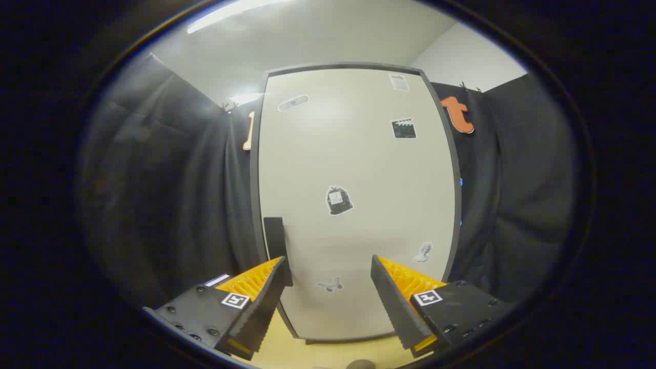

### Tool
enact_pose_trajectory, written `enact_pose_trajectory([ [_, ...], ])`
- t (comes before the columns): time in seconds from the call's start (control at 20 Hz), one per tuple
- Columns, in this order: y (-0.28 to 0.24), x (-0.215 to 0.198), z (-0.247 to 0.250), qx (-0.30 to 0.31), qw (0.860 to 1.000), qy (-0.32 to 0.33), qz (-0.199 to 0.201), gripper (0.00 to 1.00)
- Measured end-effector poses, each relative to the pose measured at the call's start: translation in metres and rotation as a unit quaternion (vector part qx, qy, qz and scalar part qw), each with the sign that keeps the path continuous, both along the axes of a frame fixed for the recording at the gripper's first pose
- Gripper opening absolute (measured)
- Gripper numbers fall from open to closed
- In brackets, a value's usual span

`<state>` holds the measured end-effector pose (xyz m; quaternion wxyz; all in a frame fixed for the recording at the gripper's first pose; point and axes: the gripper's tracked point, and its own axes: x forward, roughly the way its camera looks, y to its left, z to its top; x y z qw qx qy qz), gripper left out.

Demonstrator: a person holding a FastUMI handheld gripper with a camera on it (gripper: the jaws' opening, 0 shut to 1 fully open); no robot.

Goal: Open the shoe cabinet door, grab the shoes and put them into the shoe cabinet, then close the shoe cabinet door.

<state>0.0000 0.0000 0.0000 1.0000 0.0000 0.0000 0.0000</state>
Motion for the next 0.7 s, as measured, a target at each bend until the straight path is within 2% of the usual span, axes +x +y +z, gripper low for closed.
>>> enact_pose_trajectory([
  [0.7,0.012,-0.018,0.002,0.003,1.0,0.001,-0.009,0.99],
])
